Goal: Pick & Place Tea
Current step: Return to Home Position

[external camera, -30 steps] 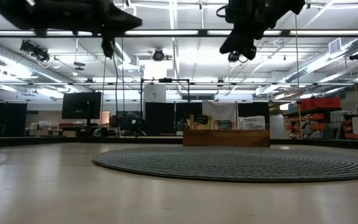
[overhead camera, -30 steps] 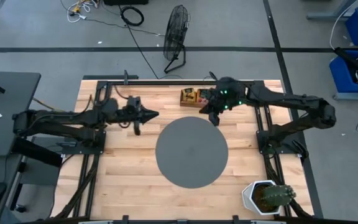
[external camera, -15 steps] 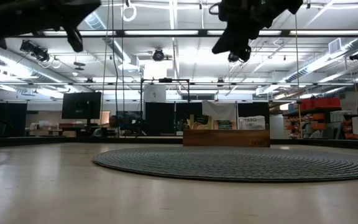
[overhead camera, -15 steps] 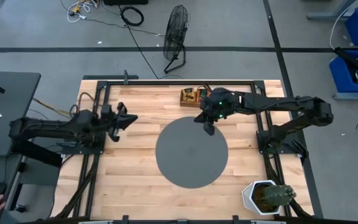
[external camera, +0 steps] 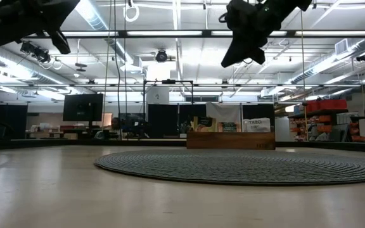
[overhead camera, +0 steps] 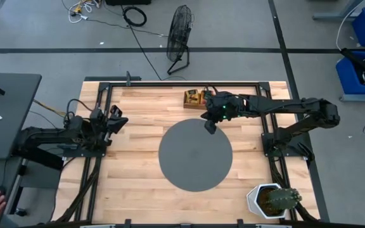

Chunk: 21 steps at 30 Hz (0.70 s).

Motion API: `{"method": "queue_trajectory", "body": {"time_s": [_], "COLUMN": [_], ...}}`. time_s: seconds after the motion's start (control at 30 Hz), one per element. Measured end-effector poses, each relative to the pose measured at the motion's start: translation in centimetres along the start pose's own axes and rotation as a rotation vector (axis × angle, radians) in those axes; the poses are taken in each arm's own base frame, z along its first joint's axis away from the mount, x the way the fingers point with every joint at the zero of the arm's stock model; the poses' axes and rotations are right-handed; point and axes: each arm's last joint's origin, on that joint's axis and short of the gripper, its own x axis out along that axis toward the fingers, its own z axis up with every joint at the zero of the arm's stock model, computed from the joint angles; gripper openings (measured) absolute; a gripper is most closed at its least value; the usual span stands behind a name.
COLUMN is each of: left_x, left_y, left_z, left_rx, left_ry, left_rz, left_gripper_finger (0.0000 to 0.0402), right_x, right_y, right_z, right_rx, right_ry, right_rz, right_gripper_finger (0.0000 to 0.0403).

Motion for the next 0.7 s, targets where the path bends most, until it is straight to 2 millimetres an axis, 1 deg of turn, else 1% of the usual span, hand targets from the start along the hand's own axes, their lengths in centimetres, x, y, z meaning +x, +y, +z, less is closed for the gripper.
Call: {"method": "queue_trajectory", "body": {"time_s": [0.2,0.43,0.57,0.7], "left_x": [-0.2,-0.5,-0.8,-1.1], "left_y": [-0.1,-0.5,-0.6,-0.7], "left_z": [0.0,-0.3,-0.6,-0.4], "left_rx": [0.023,0.005,-0.002,-0.003], "left_ry": [0.013,0.061,0.095,0.091], "left_rz": [-0.013,-0.082,-0.092,-0.107], "left_gripper_finger": [0.0002,0.0002,0.0002,0.0002], "right_x": [0.0,0.0,0.0,0.0], "right_y": [0.0,0.0,0.0,0.1], "right_z": [-0.1,0.1,0.1,0.1], "right_rx": [0.034,0.176,0.184,0.183], "right_ry": [0.008,-0.011,-0.016,-0.011], "right_rz": [-0.018,-0.01,-0.008,0.004], "right_gripper_finger": [0.0005,0.0007,0.0009,0.0008]}}
